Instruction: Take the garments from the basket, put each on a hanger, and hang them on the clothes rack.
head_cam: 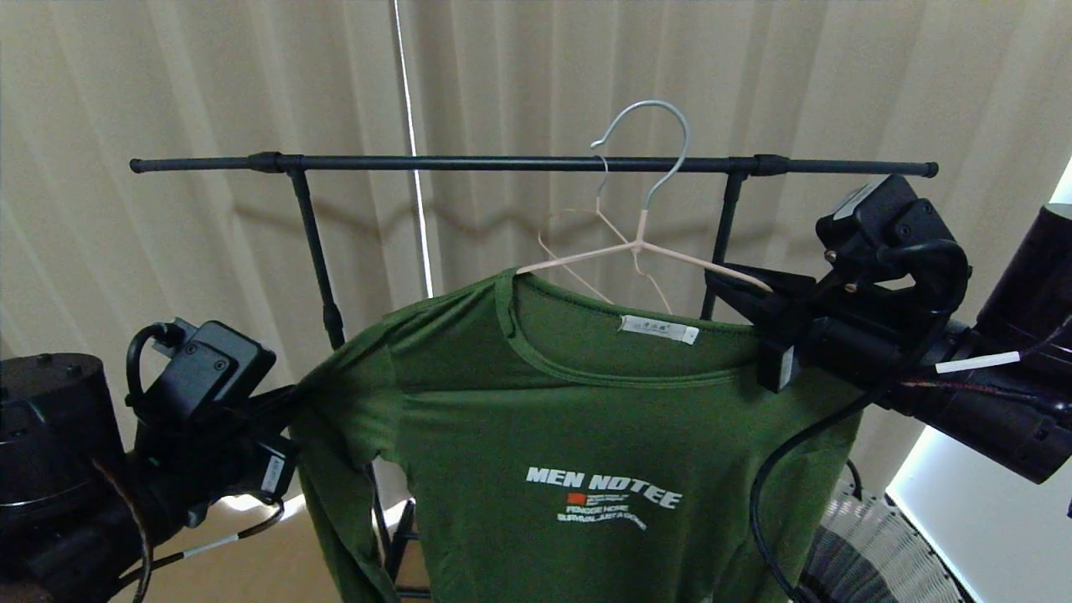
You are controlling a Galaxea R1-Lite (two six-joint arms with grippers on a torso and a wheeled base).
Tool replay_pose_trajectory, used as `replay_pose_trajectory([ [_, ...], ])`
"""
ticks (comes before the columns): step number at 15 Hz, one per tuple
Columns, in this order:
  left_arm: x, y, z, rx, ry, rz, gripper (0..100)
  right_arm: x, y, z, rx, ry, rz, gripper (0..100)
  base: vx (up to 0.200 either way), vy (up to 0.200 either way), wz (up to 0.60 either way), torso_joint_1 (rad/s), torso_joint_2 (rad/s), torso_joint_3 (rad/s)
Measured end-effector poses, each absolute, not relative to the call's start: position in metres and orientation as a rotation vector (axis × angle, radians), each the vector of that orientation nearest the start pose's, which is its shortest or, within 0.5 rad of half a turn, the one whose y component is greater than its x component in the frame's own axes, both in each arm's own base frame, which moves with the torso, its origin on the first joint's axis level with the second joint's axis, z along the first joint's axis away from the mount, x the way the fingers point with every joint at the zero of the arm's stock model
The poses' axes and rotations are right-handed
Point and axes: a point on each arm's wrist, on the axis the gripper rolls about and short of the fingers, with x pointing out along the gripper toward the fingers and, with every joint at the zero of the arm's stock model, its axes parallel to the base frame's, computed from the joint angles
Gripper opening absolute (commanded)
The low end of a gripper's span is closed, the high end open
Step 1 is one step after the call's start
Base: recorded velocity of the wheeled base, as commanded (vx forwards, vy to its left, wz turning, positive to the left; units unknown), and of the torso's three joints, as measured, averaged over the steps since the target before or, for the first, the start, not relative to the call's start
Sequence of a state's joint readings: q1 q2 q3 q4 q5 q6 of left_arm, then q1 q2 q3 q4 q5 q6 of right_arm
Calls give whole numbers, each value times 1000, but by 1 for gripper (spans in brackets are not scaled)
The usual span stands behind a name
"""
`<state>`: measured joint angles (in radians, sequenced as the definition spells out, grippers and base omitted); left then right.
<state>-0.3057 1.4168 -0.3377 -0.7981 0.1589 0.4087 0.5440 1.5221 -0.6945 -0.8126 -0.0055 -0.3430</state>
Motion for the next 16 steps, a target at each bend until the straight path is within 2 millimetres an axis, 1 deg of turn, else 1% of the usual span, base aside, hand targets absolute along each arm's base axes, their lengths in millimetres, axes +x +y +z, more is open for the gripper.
replay_pose_trajectory([
  [1, 193, -53, 149, 468, 249, -184, 0, 224, 135, 220, -340, -75, 536, 0, 0, 0, 0, 0, 0, 0],
  [2, 193, -52, 148, 468, 253, -179, 100, 225, 136, 219, -340, -73, 535, 0, 0, 0, 0, 0, 0, 0],
  [6, 186, -49, 149, 460, 244, -174, 100, 226, 136, 220, -345, -70, 533, 0, 0, 0, 0, 0, 0, 0],
  [9, 176, -46, 156, 436, 206, -167, 100, 227, 133, 220, -347, -68, 521, 0, 0, 0, 0, 0, 0, 0],
  [10, 172, -45, 159, 411, 189, -161, 100, 230, 130, 220, -348, -62, 505, 0, 0, 0, 0, 0, 0, 0],
  [13, 157, -40, 172, 310, 119, -136, 100, 239, 118, 214, -357, -23, 449, 0, 0, 0, 0, 0, 0, 0],
  [15, 142, -32, 177, 252, 72, -103, 100, 242, 109, 207, -373, 48, 393, 0, 0, 0, 0, 0, 0, 0],
  [16, 134, -27, 177, 222, 57, -78, 100, 242, 106, 206, -378, 72, 378, 0, 0, 0, 0, 0, 0, 0],
])
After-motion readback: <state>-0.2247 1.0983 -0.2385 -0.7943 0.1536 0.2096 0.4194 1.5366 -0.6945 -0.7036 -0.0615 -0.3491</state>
